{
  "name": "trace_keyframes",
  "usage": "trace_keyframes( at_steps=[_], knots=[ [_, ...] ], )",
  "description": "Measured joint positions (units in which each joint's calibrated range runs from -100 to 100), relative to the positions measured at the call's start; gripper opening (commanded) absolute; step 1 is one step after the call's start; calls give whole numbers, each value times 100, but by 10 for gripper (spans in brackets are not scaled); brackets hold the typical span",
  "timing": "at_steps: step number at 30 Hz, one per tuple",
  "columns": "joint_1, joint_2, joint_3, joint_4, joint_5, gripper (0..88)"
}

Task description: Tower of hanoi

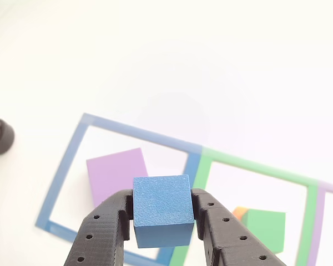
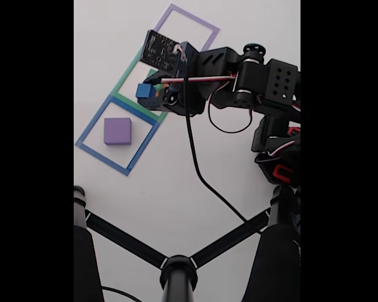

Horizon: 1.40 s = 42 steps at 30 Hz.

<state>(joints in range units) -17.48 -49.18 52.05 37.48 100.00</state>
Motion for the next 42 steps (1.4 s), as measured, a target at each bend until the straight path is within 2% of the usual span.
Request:
trace_keyframes(
  at_steps=[10, 20, 28, 42],
  knots=[
    [-303, 1461, 1758, -3708, -39, 46],
    [-475, 3411, 1845, -6043, -39, 46],
    [-491, 4593, 1575, -6998, -39, 45],
    [-614, 5521, 1044, -7488, -39, 49]
  ],
)
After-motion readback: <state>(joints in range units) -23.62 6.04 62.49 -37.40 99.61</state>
